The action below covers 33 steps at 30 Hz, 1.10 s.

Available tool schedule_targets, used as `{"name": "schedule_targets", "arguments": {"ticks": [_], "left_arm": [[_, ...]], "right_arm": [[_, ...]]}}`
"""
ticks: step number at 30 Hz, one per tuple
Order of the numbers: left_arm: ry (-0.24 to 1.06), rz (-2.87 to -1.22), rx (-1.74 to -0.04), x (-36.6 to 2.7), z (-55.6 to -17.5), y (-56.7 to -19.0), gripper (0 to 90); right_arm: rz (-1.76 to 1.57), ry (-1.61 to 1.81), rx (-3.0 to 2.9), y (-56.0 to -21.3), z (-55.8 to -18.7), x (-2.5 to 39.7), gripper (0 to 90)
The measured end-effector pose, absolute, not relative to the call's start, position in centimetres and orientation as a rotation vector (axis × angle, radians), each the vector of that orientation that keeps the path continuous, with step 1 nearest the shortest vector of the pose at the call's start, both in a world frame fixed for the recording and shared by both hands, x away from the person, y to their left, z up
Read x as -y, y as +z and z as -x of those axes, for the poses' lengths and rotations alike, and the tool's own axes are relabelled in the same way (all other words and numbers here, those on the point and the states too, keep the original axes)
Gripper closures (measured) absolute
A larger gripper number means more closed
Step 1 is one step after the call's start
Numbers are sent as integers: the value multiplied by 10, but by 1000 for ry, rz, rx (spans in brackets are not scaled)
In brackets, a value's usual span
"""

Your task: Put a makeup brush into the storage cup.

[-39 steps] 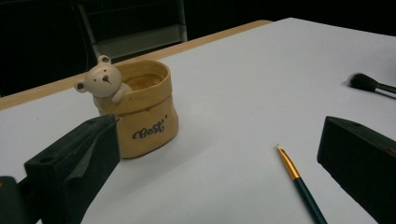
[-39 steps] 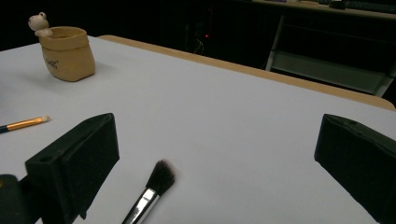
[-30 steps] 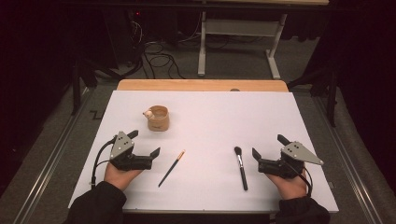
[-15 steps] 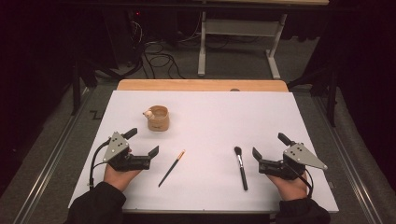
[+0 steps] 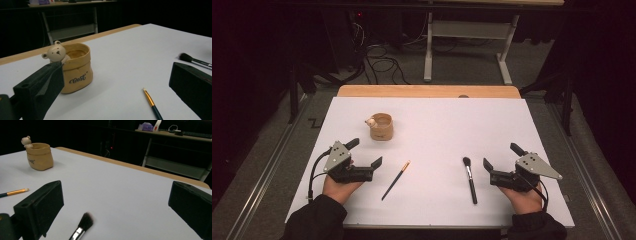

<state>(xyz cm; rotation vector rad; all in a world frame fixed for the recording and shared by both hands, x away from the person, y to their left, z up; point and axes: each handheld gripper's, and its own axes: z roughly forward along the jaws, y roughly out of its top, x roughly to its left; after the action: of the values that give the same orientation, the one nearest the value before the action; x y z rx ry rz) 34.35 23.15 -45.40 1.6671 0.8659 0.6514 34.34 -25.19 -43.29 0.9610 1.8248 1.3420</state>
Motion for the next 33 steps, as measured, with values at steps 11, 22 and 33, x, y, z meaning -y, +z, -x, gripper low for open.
{"name": "schedule_targets", "arguments": {"ticks": [11,22,33], "left_arm": [[611,-1737,-911,-231,-349,-459,10],[573,-1796,-974,-231,-354,-463,37],[542,-1887,-1032,-229,-358,-468,46]], "right_arm": [[-967,1303,-1850,-435,-345,254,5],[-1006,1271,-1853,-439,-343,265,8],[-1010,1268,-1873,-447,-343,265,8]]}}
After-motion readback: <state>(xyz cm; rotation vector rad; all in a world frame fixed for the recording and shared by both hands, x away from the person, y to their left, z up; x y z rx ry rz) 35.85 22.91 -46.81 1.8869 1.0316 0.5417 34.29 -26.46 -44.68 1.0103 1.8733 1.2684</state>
